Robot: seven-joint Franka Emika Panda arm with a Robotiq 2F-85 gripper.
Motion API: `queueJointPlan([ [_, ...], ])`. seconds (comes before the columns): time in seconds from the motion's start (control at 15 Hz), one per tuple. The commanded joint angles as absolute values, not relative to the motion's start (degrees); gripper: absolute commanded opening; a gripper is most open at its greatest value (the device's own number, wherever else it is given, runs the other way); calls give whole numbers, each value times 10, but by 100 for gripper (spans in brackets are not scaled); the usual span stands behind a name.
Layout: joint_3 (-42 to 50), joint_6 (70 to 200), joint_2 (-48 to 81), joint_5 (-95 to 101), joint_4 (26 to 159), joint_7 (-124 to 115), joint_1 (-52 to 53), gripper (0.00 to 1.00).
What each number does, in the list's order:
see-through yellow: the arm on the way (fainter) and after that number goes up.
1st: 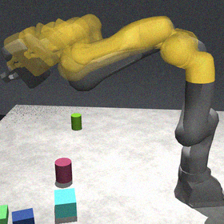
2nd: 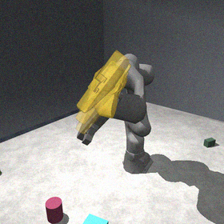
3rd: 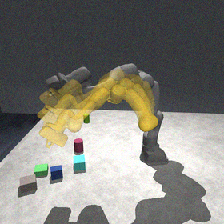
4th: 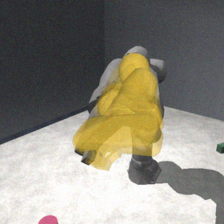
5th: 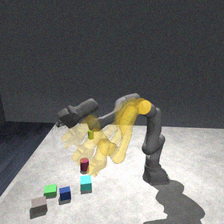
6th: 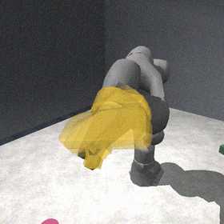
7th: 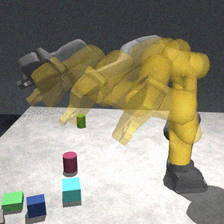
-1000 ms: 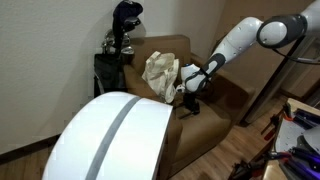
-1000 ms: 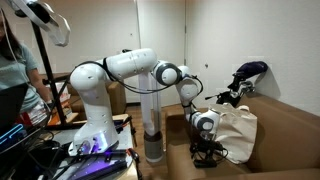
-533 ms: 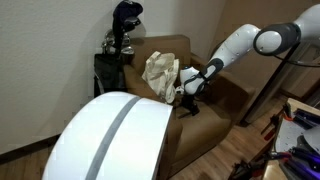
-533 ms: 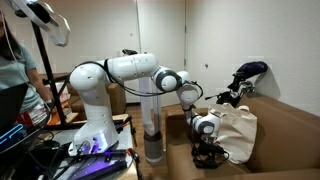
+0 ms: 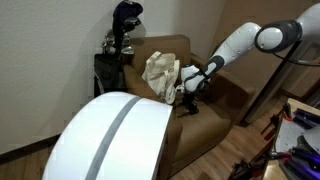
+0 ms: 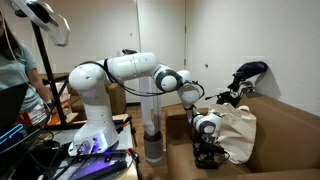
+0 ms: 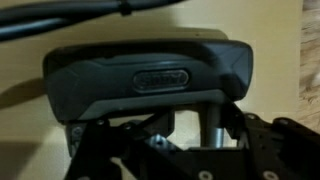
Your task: Pick up the black object on the chair and put it inside the bag
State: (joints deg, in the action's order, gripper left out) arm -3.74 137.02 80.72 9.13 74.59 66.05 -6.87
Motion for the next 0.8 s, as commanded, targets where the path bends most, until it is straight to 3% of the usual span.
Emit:
queueJointPlan([
  [0.0,-47,1407,809,81,759,669,-92,23],
  [0.07,-52,1408,804,79,766,673,-98,14],
  [0.2,-67,1407,793,78,783,687,-114,4],
  [0.73,-76,1509,700,91,911,706,-154,4],
])
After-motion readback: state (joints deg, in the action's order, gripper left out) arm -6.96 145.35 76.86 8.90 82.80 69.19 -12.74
